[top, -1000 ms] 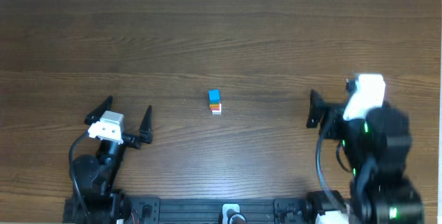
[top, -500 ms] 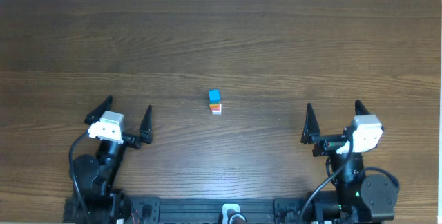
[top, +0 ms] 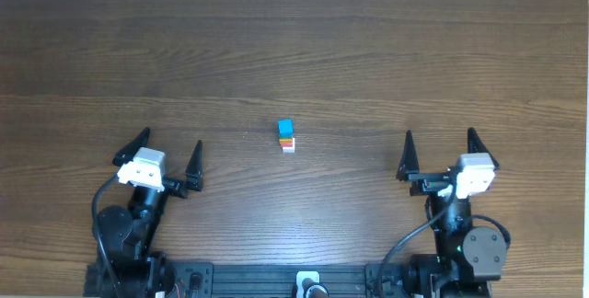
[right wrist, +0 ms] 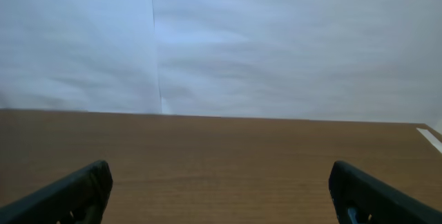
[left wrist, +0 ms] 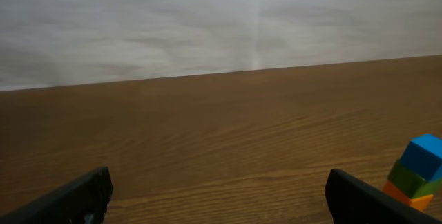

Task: Stack Cubes

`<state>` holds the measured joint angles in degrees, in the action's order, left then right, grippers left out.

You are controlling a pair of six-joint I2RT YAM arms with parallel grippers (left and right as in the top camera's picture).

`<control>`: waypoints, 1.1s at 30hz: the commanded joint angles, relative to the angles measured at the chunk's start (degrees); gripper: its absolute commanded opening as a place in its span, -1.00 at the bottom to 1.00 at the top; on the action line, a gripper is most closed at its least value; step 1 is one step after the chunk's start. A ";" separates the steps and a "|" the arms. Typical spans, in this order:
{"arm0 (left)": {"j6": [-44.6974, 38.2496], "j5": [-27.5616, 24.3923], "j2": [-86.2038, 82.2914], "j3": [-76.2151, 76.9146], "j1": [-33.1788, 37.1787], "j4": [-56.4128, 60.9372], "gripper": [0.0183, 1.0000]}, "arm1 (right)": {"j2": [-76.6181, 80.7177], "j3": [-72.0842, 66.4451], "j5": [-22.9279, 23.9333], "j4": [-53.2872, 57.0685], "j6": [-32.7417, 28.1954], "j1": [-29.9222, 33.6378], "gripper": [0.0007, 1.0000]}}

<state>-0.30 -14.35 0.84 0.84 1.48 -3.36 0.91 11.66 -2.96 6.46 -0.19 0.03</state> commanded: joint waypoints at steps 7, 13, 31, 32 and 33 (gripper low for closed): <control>-0.96 0.48 -0.50 -0.50 0.31 0.31 1.00 | -0.59 -7.91 -0.61 -5.22 -0.11 0.42 0.99; -0.96 0.50 -0.50 -0.50 0.31 0.31 1.00 | -0.59 -10.10 0.02 -5.16 -0.13 0.42 0.98; -0.96 0.48 -0.50 -0.50 0.31 0.31 1.00 | -0.57 -11.37 -0.02 -2.38 -0.11 0.42 0.98; -0.96 0.50 -0.50 -0.50 0.31 0.31 1.00 | -0.57 -11.37 -0.02 -2.38 -0.11 0.42 0.99; -0.96 0.48 -0.50 -0.50 0.31 0.31 1.00 | -0.57 -11.37 -0.02 -2.38 -0.11 0.42 0.98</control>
<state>-0.30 -14.35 0.84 0.84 1.48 -3.36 0.91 0.73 -2.92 4.16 -0.25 0.03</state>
